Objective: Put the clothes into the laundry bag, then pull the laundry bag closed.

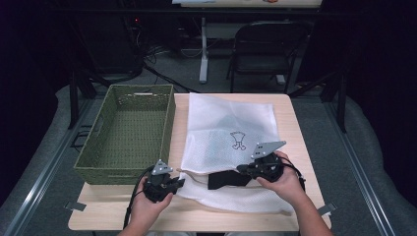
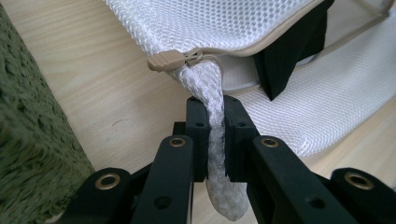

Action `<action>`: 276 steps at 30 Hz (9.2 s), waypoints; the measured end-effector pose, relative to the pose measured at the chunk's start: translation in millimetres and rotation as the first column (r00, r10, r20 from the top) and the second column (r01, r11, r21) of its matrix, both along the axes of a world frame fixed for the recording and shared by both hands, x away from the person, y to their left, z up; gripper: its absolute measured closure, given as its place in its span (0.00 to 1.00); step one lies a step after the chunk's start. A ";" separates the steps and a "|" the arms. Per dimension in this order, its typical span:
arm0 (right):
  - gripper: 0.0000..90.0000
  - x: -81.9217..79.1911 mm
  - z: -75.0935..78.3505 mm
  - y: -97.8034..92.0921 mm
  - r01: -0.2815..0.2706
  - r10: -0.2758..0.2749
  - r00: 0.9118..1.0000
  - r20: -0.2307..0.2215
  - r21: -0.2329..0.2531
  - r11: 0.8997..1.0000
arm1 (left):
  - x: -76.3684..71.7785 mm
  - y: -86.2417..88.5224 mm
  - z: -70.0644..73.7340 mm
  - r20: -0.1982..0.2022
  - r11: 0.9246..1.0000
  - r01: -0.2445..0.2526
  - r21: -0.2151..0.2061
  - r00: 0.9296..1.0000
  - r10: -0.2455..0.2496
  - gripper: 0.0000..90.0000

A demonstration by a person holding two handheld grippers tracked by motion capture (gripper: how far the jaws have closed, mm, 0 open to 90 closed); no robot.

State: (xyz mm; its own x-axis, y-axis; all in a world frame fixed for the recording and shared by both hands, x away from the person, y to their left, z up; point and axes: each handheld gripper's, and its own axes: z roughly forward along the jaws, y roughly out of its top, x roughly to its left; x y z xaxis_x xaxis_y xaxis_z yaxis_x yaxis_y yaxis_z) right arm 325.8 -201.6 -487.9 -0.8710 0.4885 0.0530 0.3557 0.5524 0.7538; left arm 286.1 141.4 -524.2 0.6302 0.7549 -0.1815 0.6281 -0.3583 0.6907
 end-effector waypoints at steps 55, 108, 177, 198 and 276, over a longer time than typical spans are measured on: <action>0.99 -18.2 -44.5 16.0 0.000 -0.003 0.998 -0.059 -0.061 0.998 | -6.9 13.1 -14.6 -0.054 0.998 0.004 -0.069 0.998 -0.008 0.91; 0.67 -10.8 -52.7 76.2 -0.095 0.090 0.995 -0.052 -0.088 0.992 | -7.6 6.1 14.4 0.021 0.992 0.045 -0.116 0.999 -0.043 0.94; 0.91 9.3 17.7 93.4 -0.065 0.068 0.996 0.050 -0.043 0.997 | 4.4 -30.4 37.4 0.055 0.978 0.121 -0.167 0.992 -0.114 0.95; 0.87 7.7 42.2 110.0 -0.072 0.071 0.995 0.074 0.003 0.997 | 5.3 -35.7 30.6 0.046 0.979 0.129 -0.159 0.991 -0.123 0.95; 0.90 6.7 -11.8 113.0 -0.140 0.142 0.985 -0.098 0.035 0.990 | -6.9 -16.7 11.0 -0.003 0.986 0.097 -0.134 0.995 -0.098 0.94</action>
